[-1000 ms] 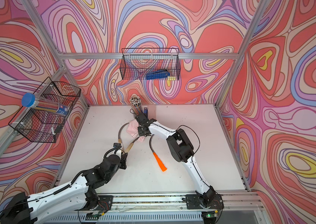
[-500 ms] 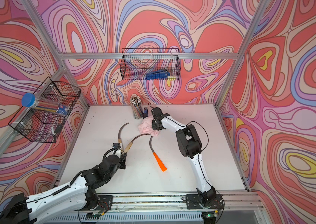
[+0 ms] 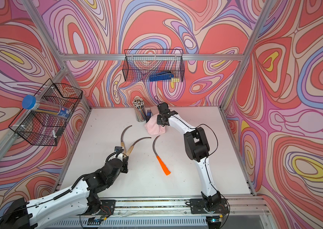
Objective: Wipe small sickles with rags
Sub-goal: Wipe the small sickle.
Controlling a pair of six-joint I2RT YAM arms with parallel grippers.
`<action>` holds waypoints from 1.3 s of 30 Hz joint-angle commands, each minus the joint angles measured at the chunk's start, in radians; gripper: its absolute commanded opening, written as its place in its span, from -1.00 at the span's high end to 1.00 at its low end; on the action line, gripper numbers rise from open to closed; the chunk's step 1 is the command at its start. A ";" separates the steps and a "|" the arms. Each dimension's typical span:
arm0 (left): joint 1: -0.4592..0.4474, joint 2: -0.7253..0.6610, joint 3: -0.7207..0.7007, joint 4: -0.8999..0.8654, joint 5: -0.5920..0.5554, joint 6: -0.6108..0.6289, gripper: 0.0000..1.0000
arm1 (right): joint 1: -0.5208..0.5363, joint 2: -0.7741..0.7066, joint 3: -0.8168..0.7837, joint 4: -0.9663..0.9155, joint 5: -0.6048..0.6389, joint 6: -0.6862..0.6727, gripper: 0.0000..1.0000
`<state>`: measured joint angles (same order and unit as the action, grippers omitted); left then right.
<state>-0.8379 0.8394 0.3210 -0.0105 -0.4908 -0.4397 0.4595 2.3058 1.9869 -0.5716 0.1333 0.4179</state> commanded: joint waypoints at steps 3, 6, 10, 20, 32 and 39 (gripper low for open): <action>0.003 -0.019 0.016 -0.007 0.014 -0.001 1.00 | 0.113 -0.013 0.042 0.055 0.159 -0.094 1.00; 0.003 -0.043 0.012 -0.009 0.060 0.001 1.00 | 0.150 0.040 0.079 0.055 0.163 -0.092 1.00; 0.003 -0.067 0.007 -0.019 0.064 -0.003 1.00 | 0.169 0.115 0.133 0.048 0.118 -0.063 1.00; 0.003 -0.054 0.013 -0.024 0.047 -0.006 1.00 | 0.275 0.113 0.032 0.116 0.075 -0.006 1.00; 0.003 -0.038 0.016 -0.041 0.003 -0.021 1.00 | 0.381 -0.069 -0.225 0.264 0.061 0.125 1.00; 0.002 -0.009 0.024 -0.043 -0.023 -0.031 1.00 | 0.401 -0.167 -0.330 0.326 0.029 0.187 1.00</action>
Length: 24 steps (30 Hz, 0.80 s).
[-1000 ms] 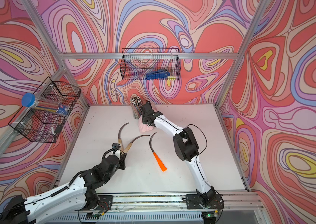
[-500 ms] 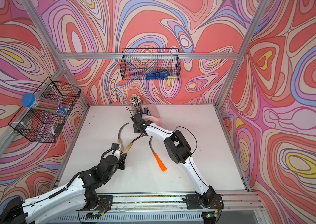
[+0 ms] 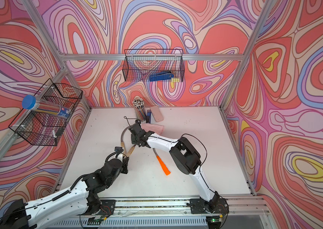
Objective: Wipe small sickles with rags
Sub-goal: Wipe the small sickle.
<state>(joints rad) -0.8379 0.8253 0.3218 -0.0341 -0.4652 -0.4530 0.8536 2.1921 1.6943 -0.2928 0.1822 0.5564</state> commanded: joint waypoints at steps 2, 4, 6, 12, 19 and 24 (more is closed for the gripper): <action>0.002 0.005 0.024 -0.018 -0.051 -0.017 1.00 | 0.007 -0.064 -0.063 0.056 -0.033 0.072 1.00; 0.002 0.002 0.023 -0.019 -0.052 -0.018 1.00 | 0.008 -0.062 -0.081 0.056 -0.040 0.092 1.00; 0.002 -0.002 0.021 -0.016 -0.051 -0.016 1.00 | 0.009 -0.045 -0.084 0.052 -0.046 0.100 1.00; 0.002 -0.008 0.017 -0.012 -0.038 -0.014 1.00 | 0.006 0.031 -0.006 -0.004 -0.042 0.080 1.00; 0.003 -0.002 0.018 -0.009 -0.036 -0.012 1.00 | 0.007 0.035 0.093 -0.037 -0.041 0.038 1.00; 0.003 -0.003 0.017 -0.009 -0.035 -0.012 1.00 | 0.007 0.005 0.155 -0.061 -0.021 -0.004 1.00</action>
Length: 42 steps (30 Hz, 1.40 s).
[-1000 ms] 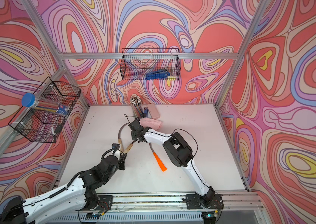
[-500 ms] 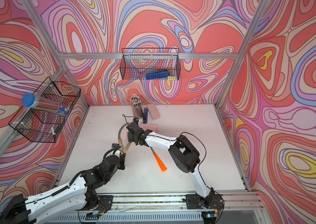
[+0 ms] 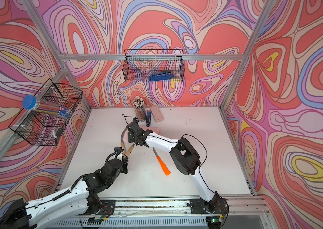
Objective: Wipe small sickles with rags
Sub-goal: Wipe the small sickle.
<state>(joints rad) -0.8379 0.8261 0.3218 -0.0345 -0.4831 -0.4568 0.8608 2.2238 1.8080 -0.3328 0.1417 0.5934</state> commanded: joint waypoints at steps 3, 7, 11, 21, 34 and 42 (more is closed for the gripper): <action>0.003 -0.010 0.018 -0.011 -0.016 -0.009 1.00 | 0.000 -0.008 0.067 -0.023 0.016 -0.047 1.00; 0.003 -0.013 0.016 -0.014 -0.018 -0.009 1.00 | -0.001 0.054 0.079 -0.012 -0.038 -0.015 1.00; 0.002 -0.013 0.017 -0.014 -0.019 -0.011 1.00 | -0.001 0.094 0.074 0.012 -0.078 0.009 1.00; 0.003 -0.021 0.017 -0.019 -0.024 -0.010 1.00 | -0.011 0.111 0.016 -0.029 -0.027 0.023 1.00; 0.003 -0.035 0.015 -0.030 -0.031 -0.013 1.00 | -0.146 0.093 -0.094 -0.044 0.055 0.015 1.00; 0.003 -0.034 0.016 -0.030 -0.037 -0.013 1.00 | -0.230 0.076 -0.144 -0.041 0.121 0.000 1.00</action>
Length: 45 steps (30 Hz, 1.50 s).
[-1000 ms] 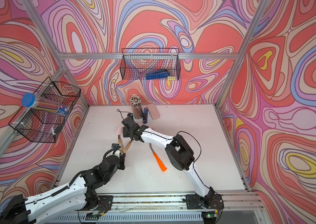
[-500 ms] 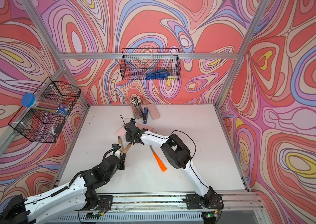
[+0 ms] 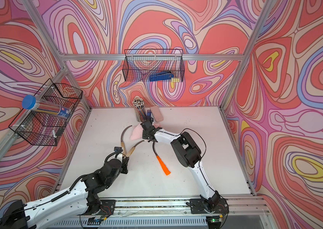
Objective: Wipe small sickles with rags
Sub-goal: Wipe the small sickle.
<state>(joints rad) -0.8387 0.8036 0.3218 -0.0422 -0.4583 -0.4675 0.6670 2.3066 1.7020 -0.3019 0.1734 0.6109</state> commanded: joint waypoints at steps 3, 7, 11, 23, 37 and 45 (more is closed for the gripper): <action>0.003 -0.013 0.016 -0.024 -0.062 -0.003 1.00 | -0.053 -0.001 -0.032 -0.084 0.120 -0.025 1.00; 0.004 -0.015 0.015 -0.025 -0.061 -0.002 1.00 | -0.063 0.000 -0.026 -0.089 0.165 -0.052 1.00; 0.004 -0.014 0.014 -0.022 -0.058 -0.001 1.00 | -0.059 -0.007 -0.015 -0.076 0.130 -0.077 1.00; 0.003 -0.007 0.016 -0.016 -0.054 0.000 1.00 | 0.135 0.074 0.209 -0.138 -0.023 -0.161 1.00; 0.003 -0.003 0.015 -0.012 -0.052 0.001 1.00 | 0.201 -0.001 0.143 0.033 -0.308 -0.154 1.00; 0.004 -0.006 0.014 -0.015 -0.052 0.000 1.00 | 0.146 0.025 0.178 -0.114 -0.088 -0.103 1.00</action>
<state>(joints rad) -0.8360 0.8021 0.3218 -0.0757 -0.5194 -0.4679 0.8455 2.3428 1.8641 -0.3527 0.0185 0.4740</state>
